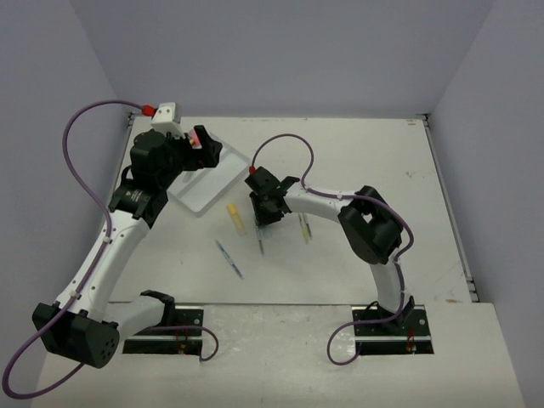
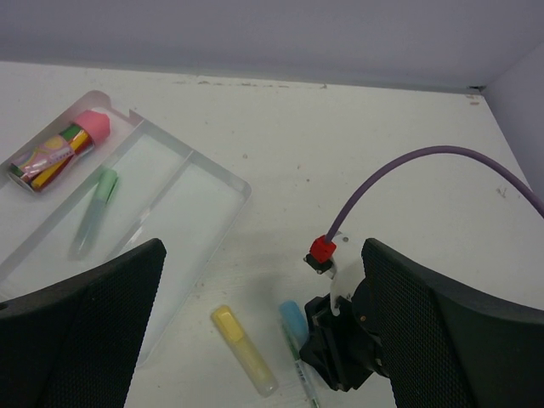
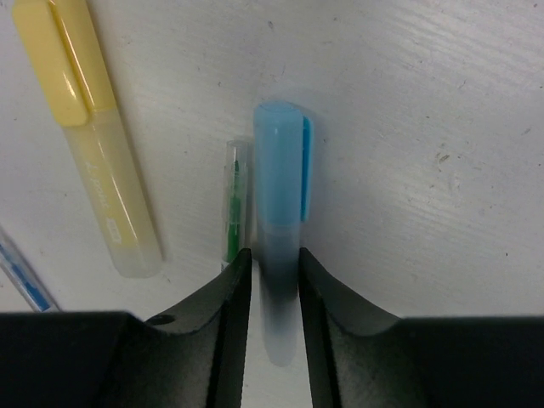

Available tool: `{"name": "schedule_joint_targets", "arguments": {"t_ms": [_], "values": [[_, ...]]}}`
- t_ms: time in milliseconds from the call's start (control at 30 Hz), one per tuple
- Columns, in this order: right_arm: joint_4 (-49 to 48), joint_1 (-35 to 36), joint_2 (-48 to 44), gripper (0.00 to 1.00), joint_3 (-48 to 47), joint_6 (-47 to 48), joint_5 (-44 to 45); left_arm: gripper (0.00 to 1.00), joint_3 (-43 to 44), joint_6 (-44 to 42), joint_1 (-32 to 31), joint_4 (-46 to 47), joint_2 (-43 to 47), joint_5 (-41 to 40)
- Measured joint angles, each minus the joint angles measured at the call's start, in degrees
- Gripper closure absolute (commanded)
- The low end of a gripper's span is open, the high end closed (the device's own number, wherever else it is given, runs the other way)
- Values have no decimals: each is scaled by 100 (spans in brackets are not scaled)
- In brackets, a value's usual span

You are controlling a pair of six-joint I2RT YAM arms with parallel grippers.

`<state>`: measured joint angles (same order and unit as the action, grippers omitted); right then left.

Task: Sort the stationery into containers
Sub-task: Pick up the pen from the center of the board.

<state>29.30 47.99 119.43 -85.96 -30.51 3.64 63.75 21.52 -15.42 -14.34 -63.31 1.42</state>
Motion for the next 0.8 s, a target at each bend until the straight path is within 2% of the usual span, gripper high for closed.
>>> {"name": "schedule_joint_targets", "arguments": {"t_ms": [33, 133, 233, 333, 533, 633, 800], "values": [[18, 0, 31, 68, -29, -12, 4, 0, -16, 2, 0, 10, 0, 8], [36, 0, 37, 82, -56, -20, 47, 0, -72, 8, 0, 11, 0, 28], [55, 7, 47, 84, -56, -45, 94, 0, -101, 30, 0, 10, -2, 58], [58, 29, 36, 92, -54, -55, 159, 0, -111, 46, 0, 17, -2, 99], [123, 48, -274, 92, 103, -51, 312, 0, -239, 81, 2, 182, -48, 215], [148, 48, -708, 99, 261, -44, 373, 0, -429, 192, 0, 348, -86, 397], [-44, 24, -1521, 100, 504, -16, 375, 0, -818, 426, 2, 775, -168, 905]]}}
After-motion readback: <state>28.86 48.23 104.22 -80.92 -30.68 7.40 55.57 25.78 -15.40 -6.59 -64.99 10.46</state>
